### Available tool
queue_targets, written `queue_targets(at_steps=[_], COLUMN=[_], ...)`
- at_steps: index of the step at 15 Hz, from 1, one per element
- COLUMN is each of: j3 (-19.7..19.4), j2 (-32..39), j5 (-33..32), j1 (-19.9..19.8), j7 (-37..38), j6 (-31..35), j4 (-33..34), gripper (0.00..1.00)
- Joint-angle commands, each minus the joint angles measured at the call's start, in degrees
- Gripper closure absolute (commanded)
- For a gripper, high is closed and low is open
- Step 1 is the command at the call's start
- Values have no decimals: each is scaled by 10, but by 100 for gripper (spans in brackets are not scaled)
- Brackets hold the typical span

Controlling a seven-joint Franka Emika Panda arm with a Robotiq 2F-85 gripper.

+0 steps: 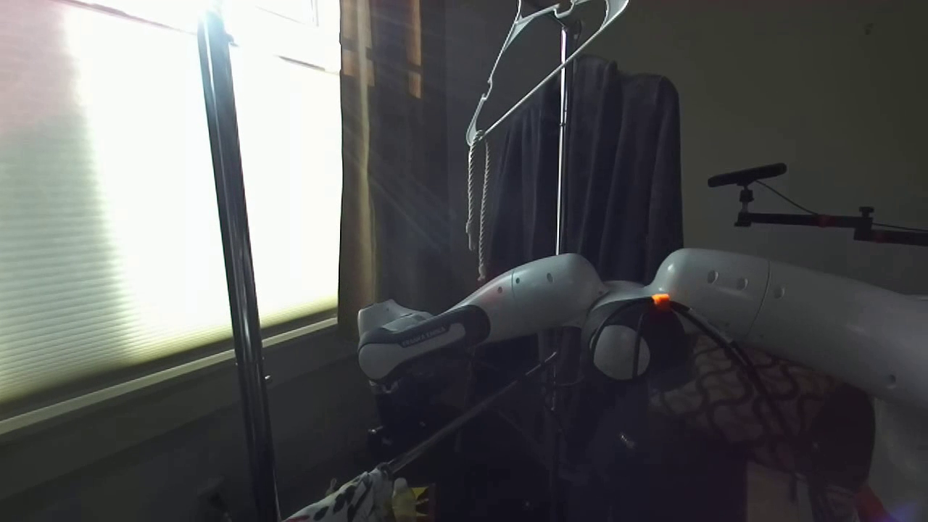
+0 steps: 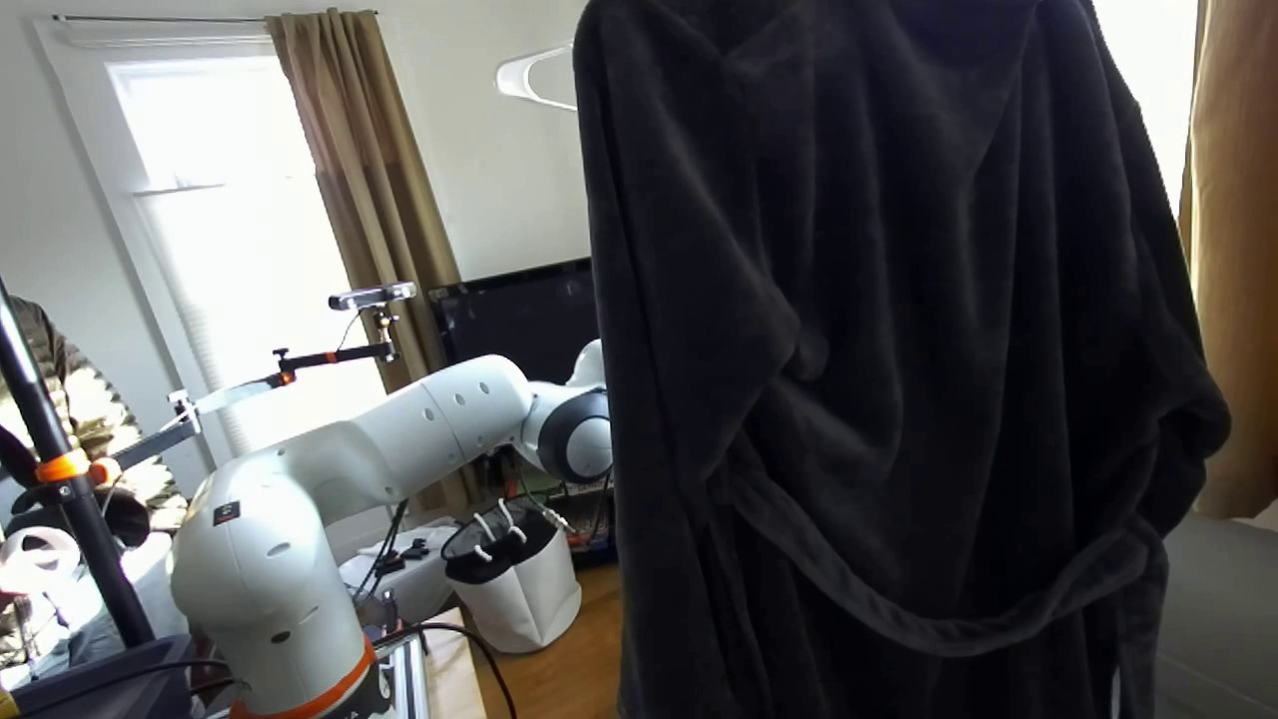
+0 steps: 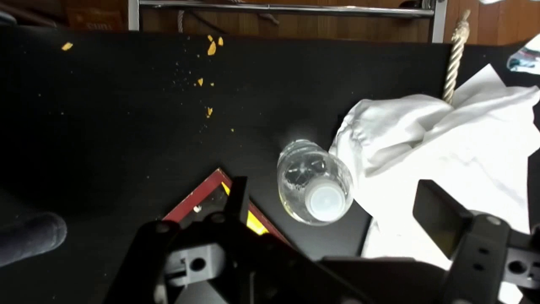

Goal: Put the water bottle inside the pocket of the robe

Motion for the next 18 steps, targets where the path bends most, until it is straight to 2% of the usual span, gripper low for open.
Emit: queue_targets(at_steps=[1,3,5,7,8,11,12,15,18], j3=[12,18,20,22,22,19,18,16,13], j2=[49,62,75,88,95,112,74,75,75], j5=[15,20,22,24,25,21,21,19,16], j1=[-6,-5,-1,0,0,3,3,6,9], j7=[-2,-7,2,4,3,4,1,3,7], j6=[-49,-59,-62,-66,-68,-63,-21,15,47], j4=[64,82,102,119,127,153,82,80,72], gripper=[1,6,17,21,18,19,20,14,27])
